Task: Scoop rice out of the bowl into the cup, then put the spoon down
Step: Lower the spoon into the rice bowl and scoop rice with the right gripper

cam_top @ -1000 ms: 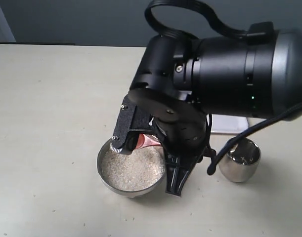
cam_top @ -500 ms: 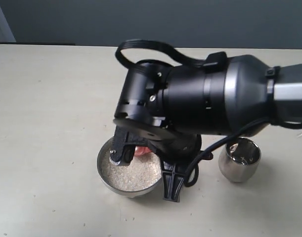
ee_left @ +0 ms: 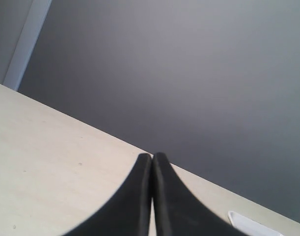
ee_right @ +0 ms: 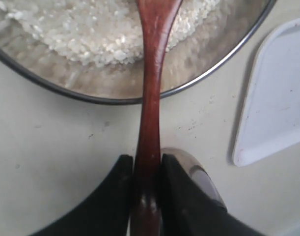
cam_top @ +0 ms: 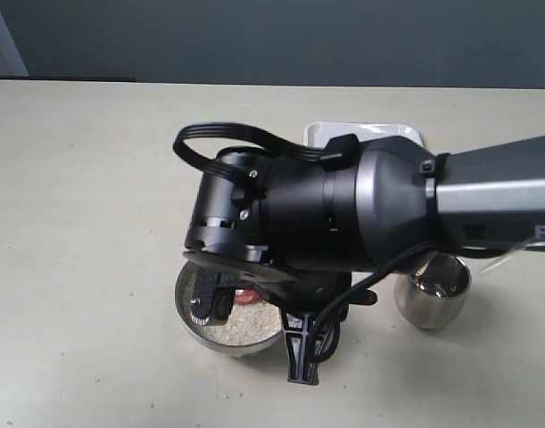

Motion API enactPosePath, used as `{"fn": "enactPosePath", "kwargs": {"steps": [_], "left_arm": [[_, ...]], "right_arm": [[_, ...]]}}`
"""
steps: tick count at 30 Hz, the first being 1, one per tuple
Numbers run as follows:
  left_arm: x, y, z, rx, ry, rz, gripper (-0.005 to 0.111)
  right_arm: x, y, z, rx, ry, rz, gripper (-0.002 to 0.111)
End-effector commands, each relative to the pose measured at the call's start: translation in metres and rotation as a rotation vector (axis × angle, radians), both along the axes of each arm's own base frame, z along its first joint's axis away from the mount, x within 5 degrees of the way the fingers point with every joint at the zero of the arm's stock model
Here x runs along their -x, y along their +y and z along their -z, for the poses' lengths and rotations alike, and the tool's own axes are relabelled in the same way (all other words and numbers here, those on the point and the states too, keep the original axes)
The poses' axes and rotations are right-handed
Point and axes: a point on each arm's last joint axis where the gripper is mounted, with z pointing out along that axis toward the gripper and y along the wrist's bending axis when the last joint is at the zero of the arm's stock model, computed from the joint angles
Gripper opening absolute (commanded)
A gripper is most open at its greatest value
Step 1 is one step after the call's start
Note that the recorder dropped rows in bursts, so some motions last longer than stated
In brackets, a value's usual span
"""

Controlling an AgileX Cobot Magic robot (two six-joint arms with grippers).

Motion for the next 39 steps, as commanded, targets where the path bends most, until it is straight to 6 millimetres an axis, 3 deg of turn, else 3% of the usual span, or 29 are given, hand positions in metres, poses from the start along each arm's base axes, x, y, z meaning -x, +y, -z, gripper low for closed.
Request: {"fn": "enactPosePath", "kwargs": {"steps": [1,39], "left_arm": [[0.001,0.000,-0.002,-0.002,-0.014,0.008,0.000],[0.001,0.000,-0.002,-0.002,-0.014,0.008,0.000]], "right_arm": [[0.001,0.000,0.000,-0.003,-0.001,-0.001,-0.001],[0.013,0.007,0.008,-0.088,0.145,0.052,-0.001]]}}
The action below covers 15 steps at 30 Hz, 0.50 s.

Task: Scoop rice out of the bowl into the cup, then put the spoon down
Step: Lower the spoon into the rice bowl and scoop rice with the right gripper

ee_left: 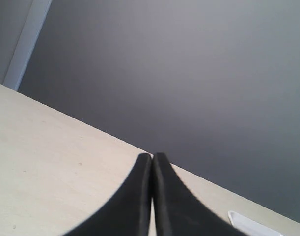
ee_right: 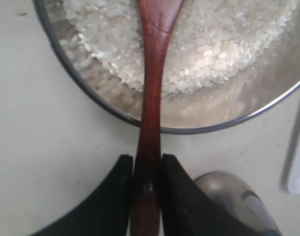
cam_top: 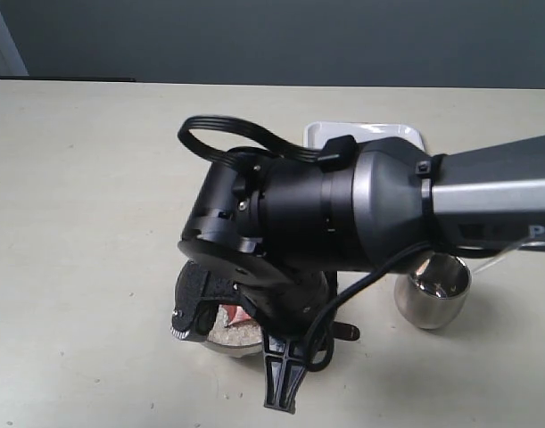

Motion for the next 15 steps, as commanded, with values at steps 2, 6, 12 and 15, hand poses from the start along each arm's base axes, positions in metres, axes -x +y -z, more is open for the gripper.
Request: {"fn": "enactPosePath", "kwargs": {"steps": [2,6,12,15], "left_arm": [[0.001,0.000,-0.002,-0.002,-0.014,0.008,0.000],[0.001,0.000,-0.002,-0.002,-0.014,0.008,0.000],[0.001,0.000,-0.002,-0.002,-0.014,0.008,0.000],[0.001,0.000,-0.002,-0.002,-0.014,0.008,0.000]], "right_arm": [[0.001,0.000,0.001,-0.008,0.008,0.042,-0.001],[0.002,0.000,0.001,-0.009,0.001,0.078,-0.001],[0.001,-0.002,0.001,-0.006,-0.007,0.121,-0.001],[-0.009,-0.007,0.002,-0.033,0.048,0.243,-0.001]]}}
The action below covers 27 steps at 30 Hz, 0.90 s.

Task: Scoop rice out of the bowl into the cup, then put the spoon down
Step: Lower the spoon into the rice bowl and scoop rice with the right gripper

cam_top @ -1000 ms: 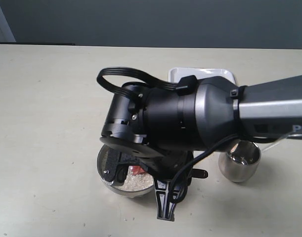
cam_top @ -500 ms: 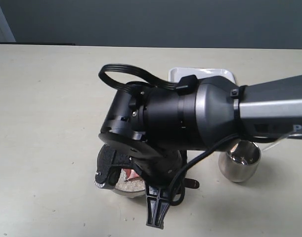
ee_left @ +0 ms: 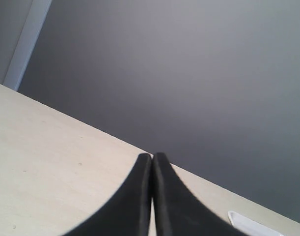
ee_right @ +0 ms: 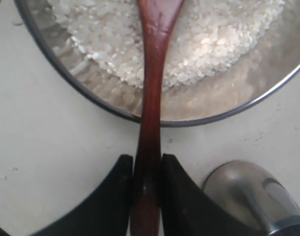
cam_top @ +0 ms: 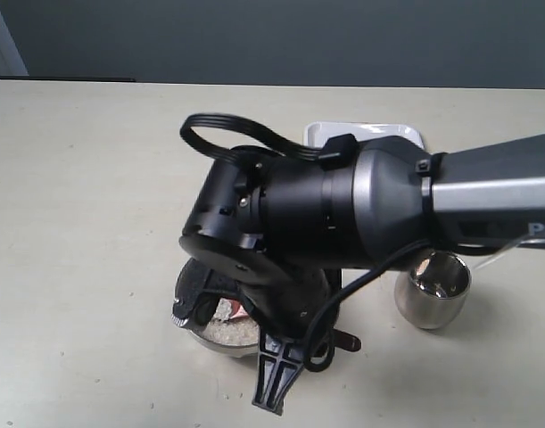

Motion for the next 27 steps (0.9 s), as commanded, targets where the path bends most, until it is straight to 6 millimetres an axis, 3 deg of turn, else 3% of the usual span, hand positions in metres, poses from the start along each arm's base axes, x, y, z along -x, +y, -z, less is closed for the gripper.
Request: {"fn": "enactPosePath", "kwargs": {"steps": [1,17,27], "left_arm": [[0.001,0.000,-0.002,-0.002,-0.014,0.008,0.000],[0.001,0.000,-0.002,-0.002,-0.014,0.008,0.000],[0.001,0.000,-0.002,-0.002,-0.014,0.008,0.000]], "right_arm": [[-0.012,-0.007,-0.001,-0.031,0.054,0.130,-0.001],[-0.011,-0.010,-0.014,-0.076,0.035,0.149,-0.001],[-0.022,-0.015,-0.024,-0.162,0.050,0.228,-0.001]]}}
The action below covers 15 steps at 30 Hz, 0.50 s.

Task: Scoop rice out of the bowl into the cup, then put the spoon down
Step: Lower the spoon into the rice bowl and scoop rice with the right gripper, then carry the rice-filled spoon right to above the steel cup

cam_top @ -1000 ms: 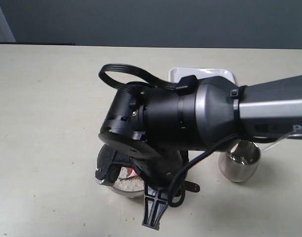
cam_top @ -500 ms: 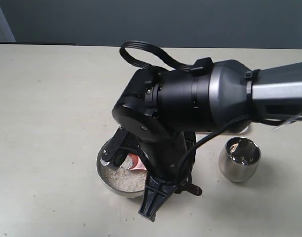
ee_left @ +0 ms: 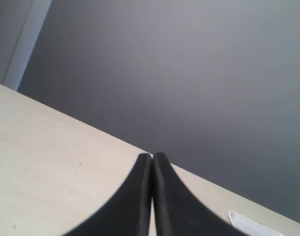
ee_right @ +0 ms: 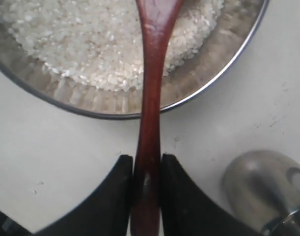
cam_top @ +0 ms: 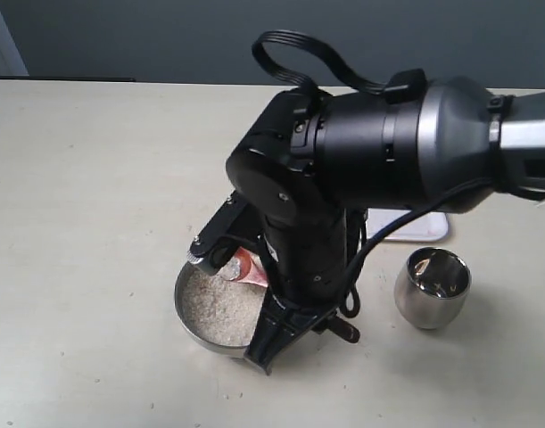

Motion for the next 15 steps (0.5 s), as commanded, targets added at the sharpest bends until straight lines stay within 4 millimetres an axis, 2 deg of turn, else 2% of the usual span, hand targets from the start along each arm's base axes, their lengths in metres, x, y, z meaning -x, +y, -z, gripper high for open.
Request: {"fn": "enactPosePath", "kwargs": {"steps": [1,7,15], "left_arm": [[0.001,0.000,-0.002,-0.002,-0.014,0.008,0.000],[0.001,0.000,-0.002,-0.002,-0.014,0.008,0.000],[0.001,0.000,-0.002,-0.002,-0.014,0.008,0.000]], "right_arm": [[-0.001,-0.002,-0.006,-0.021,-0.006,0.011,-0.001],[-0.005,-0.012,-0.012,0.021,-0.005,0.029,-0.001],[-0.008,-0.028,-0.046,-0.096,-0.014,0.062,-0.001]]}}
